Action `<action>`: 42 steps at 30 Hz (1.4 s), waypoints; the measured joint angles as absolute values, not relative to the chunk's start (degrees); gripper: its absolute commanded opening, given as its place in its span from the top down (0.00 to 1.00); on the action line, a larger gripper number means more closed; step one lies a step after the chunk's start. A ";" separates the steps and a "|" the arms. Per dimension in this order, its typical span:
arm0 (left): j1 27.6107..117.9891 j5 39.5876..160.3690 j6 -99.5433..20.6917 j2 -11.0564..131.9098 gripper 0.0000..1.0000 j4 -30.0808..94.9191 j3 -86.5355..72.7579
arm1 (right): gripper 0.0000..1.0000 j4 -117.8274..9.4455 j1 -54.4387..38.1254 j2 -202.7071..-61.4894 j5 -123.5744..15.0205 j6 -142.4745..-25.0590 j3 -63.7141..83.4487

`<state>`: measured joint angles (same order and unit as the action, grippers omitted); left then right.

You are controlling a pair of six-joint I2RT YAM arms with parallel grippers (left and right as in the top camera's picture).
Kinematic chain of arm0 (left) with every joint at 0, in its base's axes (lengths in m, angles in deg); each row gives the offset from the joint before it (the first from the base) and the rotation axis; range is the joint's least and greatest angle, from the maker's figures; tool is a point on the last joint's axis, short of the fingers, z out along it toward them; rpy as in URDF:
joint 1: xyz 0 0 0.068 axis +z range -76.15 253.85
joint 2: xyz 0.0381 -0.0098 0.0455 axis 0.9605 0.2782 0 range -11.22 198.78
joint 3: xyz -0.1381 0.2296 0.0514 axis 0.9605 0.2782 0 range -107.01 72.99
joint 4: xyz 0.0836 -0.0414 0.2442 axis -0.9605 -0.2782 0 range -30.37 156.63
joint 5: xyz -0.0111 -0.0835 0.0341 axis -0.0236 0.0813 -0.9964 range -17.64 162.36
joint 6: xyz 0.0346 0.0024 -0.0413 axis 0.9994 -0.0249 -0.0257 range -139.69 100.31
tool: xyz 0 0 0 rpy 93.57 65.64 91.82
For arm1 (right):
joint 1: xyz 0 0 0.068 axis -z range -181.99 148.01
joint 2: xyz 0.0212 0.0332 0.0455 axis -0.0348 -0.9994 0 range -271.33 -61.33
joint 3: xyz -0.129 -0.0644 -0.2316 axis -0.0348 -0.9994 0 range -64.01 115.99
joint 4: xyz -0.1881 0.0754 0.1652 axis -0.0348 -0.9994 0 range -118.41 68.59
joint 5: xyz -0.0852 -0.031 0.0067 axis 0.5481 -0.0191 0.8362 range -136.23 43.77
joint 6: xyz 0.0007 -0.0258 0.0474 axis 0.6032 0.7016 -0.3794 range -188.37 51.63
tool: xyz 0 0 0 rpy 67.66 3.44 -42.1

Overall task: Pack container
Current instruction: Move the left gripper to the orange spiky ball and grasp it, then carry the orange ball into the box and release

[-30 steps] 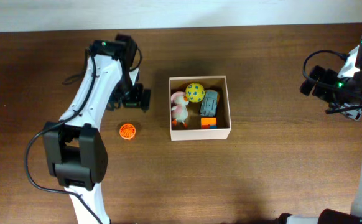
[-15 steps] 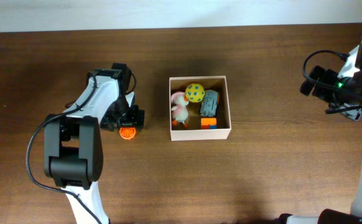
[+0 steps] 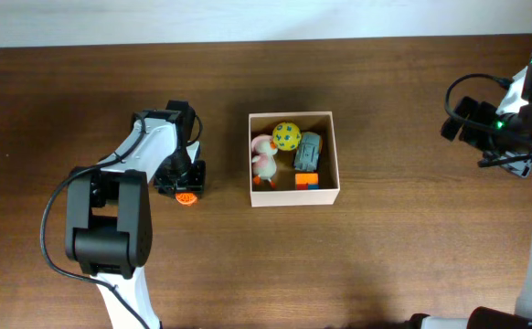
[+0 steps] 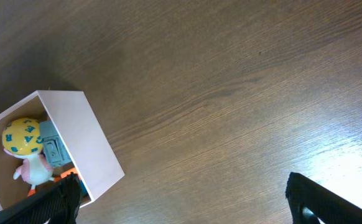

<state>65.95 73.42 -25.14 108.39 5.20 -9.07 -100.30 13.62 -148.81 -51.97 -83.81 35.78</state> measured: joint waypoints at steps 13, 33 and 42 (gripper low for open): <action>65.45 79.67 -25.08 108.22 0.58 -13.29 -33.75 | 0.01 -100.32 13.62 -148.81 -51.99 -83.79 35.73; 41.07 80.29 -28.55 108.79 0.52 -3.07 -42.34 | 0.01 -100.32 13.62 -148.81 -51.97 -83.83 35.73; 39.33 79.37 -29.51 114.40 0.01 -3.37 -41.25 | 0.01 -100.30 13.62 -148.81 -51.97 -83.79 35.73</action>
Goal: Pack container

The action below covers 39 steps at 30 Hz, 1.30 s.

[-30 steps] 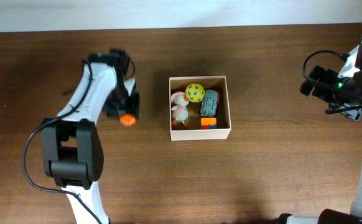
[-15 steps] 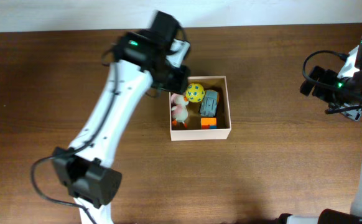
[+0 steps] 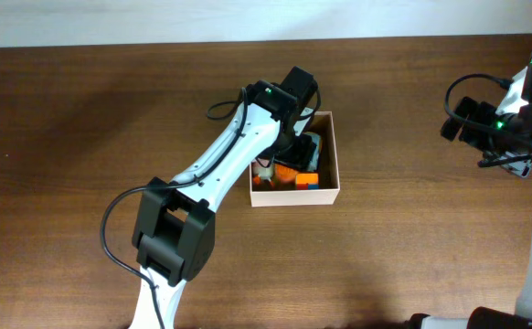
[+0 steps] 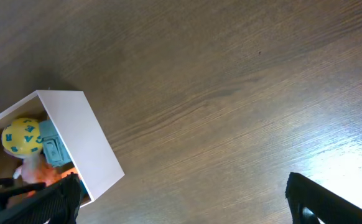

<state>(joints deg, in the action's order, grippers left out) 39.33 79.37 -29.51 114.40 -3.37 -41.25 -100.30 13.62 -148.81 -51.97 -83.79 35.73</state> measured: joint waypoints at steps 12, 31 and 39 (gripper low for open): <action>50.54 78.45 -29.78 114.66 0.01 -28.88 -74.80 | 0.01 -100.30 13.62 -148.81 -51.97 -83.79 35.71; 71.98 71.63 -29.78 102.12 0.01 -29.88 -83.52 | 0.01 -100.32 13.08 -148.74 -51.97 -83.81 35.71; 72.00 71.21 -29.78 102.12 0.01 -29.91 -83.52 | 0.01 -100.28 1.06 -140.52 -52.23 -83.79 35.19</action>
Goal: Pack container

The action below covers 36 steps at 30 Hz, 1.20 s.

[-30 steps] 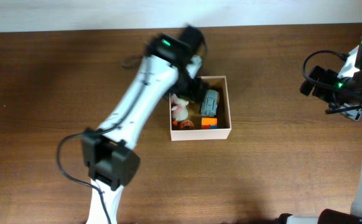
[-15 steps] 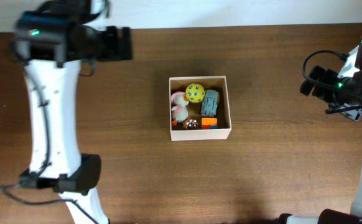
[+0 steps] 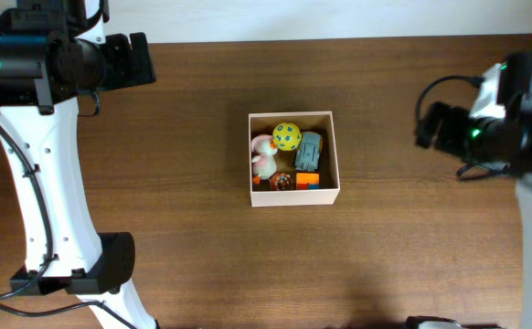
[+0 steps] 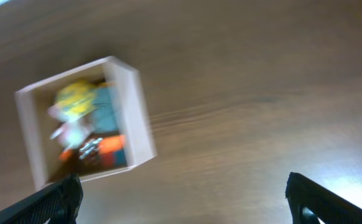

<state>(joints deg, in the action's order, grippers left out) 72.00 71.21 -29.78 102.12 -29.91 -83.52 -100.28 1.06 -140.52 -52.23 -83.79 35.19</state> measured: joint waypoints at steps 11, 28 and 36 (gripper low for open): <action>72.00 71.21 -29.78 102.12 0.01 -30.02 -83.52 | 0.01 -85.68 -4.67 -119.67 -49.54 -78.74 25.77; 72.00 71.04 -29.78 102.12 0.01 -30.10 -83.52 | 0.01 -55.16 5.34 -76.26 -49.22 -63.37 -35.85; 72.00 70.82 -29.78 102.12 0.01 -30.04 -83.52 | 0.01 -51.99 5.54 -62.45 -49.59 -63.22 -52.30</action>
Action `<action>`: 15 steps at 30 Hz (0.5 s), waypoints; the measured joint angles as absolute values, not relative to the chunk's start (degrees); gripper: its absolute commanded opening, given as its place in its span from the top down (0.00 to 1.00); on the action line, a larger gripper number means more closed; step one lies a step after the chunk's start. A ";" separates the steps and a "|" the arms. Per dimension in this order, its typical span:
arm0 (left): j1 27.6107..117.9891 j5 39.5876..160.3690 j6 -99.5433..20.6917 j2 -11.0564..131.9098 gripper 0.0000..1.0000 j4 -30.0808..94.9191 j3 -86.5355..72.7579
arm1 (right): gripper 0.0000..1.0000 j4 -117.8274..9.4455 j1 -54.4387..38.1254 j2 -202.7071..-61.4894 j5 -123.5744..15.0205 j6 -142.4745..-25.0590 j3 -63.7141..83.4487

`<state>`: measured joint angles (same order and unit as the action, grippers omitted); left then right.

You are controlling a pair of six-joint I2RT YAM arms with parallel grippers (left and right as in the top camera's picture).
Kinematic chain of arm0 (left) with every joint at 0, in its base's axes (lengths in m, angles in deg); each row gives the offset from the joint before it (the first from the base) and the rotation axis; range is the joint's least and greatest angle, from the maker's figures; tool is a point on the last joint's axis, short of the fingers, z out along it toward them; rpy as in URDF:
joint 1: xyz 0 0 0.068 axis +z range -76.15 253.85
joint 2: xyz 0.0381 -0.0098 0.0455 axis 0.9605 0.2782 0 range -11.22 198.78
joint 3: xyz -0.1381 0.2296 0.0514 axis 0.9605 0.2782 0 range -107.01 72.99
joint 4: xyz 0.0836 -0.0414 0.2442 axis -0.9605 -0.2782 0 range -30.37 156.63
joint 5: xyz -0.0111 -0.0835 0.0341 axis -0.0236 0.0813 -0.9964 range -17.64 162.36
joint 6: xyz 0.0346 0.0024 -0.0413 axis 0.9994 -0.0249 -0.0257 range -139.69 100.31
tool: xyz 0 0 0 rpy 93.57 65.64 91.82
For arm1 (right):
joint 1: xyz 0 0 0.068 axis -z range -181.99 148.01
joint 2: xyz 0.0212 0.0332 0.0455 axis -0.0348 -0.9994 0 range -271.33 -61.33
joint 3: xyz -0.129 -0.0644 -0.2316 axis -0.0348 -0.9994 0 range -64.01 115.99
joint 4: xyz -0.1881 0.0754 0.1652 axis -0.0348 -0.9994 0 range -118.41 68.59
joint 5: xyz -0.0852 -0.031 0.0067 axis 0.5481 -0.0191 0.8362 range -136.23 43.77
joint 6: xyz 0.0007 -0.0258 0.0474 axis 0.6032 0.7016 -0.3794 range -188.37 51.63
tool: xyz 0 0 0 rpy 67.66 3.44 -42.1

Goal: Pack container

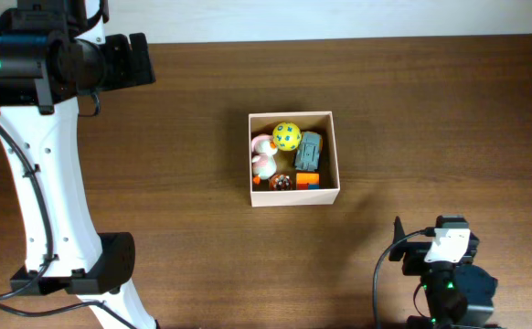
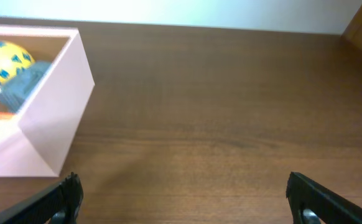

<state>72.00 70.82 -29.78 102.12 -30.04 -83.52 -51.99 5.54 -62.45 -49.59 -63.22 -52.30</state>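
Observation:
A white open box (image 1: 334,155) stands mid-table. Inside lie a yellow ball (image 1: 287,136), a pink-and-white duck (image 1: 263,157), a grey-blue car (image 1: 309,149), an orange block (image 1: 308,180) and a small orange-brown toy (image 1: 281,182). The right wrist view shows the box (image 2: 44,118) at its left, with the ball (image 2: 4,57) and car (image 2: 20,87) visible. My right gripper (image 2: 190,202) is open wide over bare wood, right of the box. My left gripper (image 1: 136,59) is raised at the far left, its jaws unclear.
The right arm (image 1: 441,265) sits low at the table's near right edge. The left arm's white links (image 1: 42,183) run down the left side. The pale wall edge (image 2: 231,12) lies beyond the table's far side.
My right arm has moved from the right of the box to the table's near right corner, still open. The left arm and the box's contents are unchanged.
My left gripper was down on a small orange toy on the table left of the box. Then it was over the box with the toy. Then it was raised at the far left, and the toy lay in the box's front left corner, where it stays.

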 measured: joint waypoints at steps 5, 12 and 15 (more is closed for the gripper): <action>72.00 70.80 -29.78 102.12 0.01 -30.04 -83.52 | 0.01 -50.95 5.54 -62.23 -50.11 -63.20 -55.50; 72.00 70.80 -29.78 102.12 0.01 -30.04 -83.52 | 0.01 -50.42 5.54 -62.17 -50.27 -63.22 -55.56; 72.00 70.80 -29.78 102.12 0.01 -30.04 -83.52 | 0.01 -50.42 5.54 -62.17 -50.27 -63.22 -55.56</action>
<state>72.00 70.80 -29.78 102.12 -30.04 -83.52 -50.42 5.54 -62.17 -50.27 -63.22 -55.56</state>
